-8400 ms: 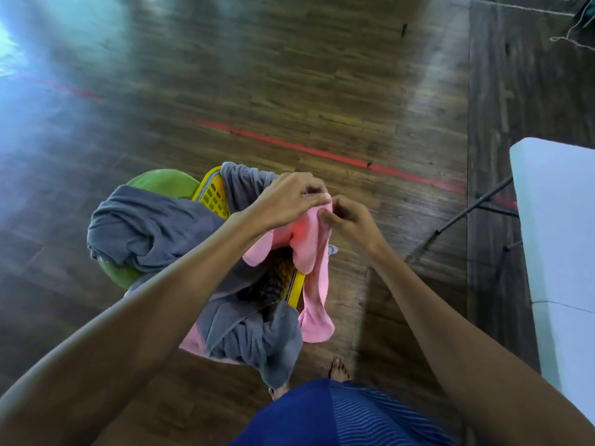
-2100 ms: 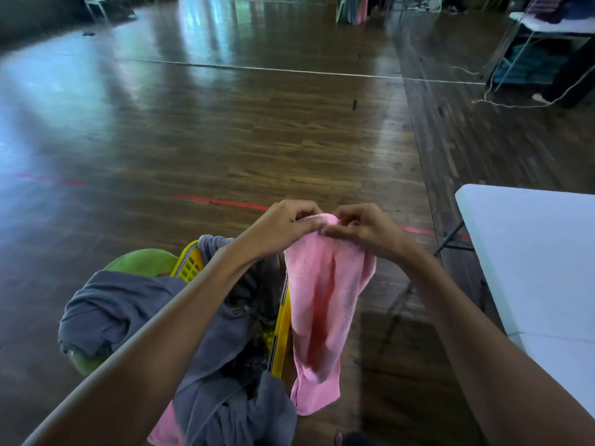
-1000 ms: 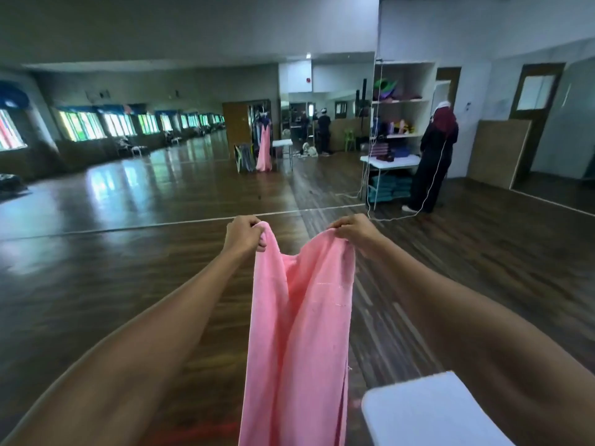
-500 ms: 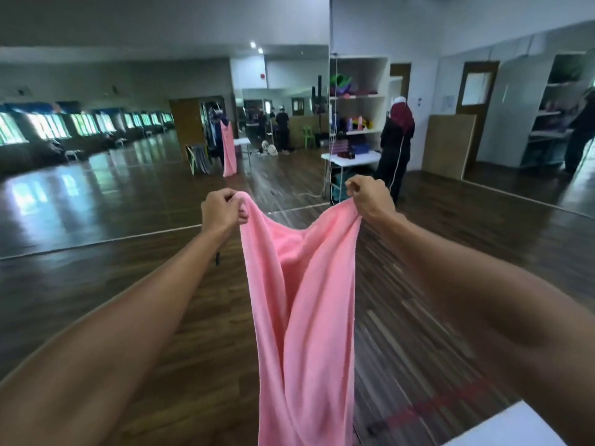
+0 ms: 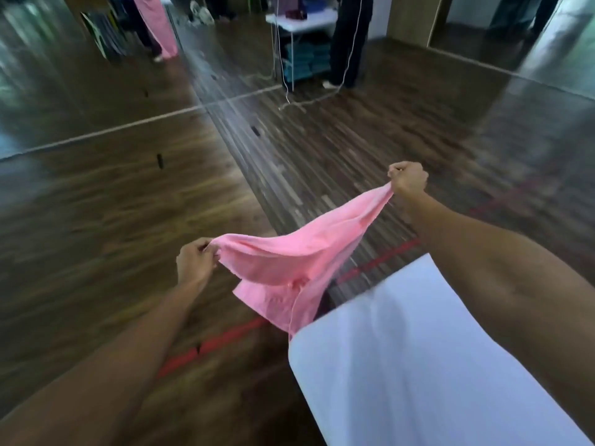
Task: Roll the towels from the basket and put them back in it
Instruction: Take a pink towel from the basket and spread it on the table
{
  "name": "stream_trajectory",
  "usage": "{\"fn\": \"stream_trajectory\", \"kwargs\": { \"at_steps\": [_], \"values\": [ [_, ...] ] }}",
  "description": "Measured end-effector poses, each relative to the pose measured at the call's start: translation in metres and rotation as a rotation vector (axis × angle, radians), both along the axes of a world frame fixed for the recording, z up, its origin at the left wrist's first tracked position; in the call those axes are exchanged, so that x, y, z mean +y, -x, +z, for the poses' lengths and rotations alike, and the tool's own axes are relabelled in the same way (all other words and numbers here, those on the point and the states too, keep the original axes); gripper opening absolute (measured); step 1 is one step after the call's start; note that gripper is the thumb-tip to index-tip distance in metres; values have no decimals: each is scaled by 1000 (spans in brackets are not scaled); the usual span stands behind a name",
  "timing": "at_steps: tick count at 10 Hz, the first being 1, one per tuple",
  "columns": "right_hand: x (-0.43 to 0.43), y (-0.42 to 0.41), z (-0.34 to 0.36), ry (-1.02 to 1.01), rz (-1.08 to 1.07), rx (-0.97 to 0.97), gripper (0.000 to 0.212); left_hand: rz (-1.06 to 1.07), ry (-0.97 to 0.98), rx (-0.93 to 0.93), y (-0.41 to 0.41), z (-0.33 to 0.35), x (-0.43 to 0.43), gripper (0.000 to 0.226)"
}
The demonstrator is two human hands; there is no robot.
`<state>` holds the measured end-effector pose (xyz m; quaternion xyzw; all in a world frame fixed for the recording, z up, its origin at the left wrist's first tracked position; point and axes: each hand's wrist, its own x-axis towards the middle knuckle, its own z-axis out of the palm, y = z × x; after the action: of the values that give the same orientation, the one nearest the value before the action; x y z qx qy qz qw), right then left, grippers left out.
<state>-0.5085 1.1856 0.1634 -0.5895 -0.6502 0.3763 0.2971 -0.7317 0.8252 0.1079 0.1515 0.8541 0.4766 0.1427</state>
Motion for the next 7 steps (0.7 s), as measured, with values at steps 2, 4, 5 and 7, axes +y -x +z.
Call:
{"fn": "stream_trajectory", "kwargs": {
  "at_steps": [2,4,5,7],
  "values": [
    [0,-125,-84,167,-141,141,27,-121,149,116,-154,-64,-30,18],
    [9,-234,-115,236,-295,208,24,-305,141,29,-269,-81,-28,19],
    [2,-282,-112,179,-337,208,23,-363,184,-88,-310,-89,-29,19],
    [4,-372,-140,191,-437,-166,44,-555,218,-213,-363,-100,-36,41]
  ]
}}
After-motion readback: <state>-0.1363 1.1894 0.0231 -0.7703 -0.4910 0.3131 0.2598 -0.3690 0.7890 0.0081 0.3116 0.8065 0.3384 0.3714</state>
